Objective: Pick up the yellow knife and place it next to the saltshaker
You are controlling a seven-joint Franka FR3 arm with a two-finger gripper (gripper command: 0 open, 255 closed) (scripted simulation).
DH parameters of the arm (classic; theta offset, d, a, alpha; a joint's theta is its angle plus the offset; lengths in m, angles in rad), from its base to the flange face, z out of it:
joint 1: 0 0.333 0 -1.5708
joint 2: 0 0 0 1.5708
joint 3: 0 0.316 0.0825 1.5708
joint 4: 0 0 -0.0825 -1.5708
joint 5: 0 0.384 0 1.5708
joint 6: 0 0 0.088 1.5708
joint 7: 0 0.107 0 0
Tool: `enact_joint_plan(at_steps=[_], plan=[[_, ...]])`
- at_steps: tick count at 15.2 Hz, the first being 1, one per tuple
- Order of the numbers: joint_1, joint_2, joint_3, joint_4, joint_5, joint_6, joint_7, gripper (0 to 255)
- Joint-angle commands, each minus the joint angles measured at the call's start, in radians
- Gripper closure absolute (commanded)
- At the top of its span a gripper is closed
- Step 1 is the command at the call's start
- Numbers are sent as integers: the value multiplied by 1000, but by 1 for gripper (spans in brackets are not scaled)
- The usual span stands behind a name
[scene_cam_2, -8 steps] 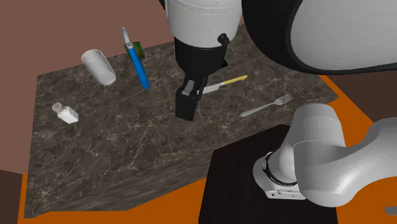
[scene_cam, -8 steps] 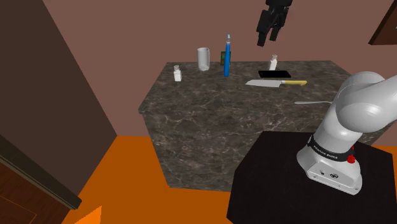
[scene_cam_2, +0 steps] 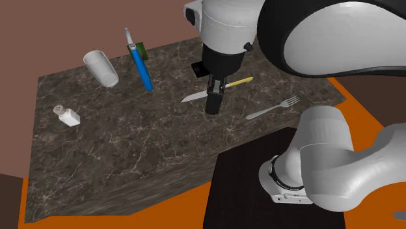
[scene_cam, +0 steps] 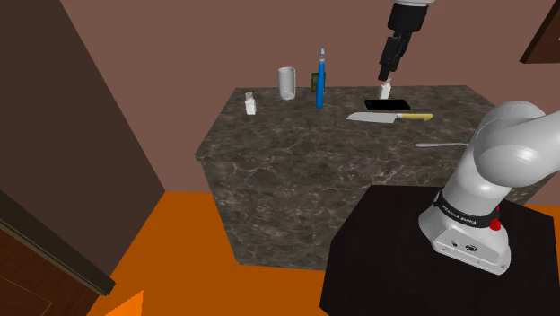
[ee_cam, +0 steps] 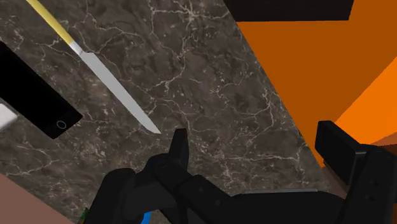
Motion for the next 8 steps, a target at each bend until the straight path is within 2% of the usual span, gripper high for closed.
enact_joint_plan(at_steps=[1, 8], plan=[[-3, -14, -52, -61, -42, 52, -82, 0], [-26, -1, -251, -178, -193, 205, -359, 0]])
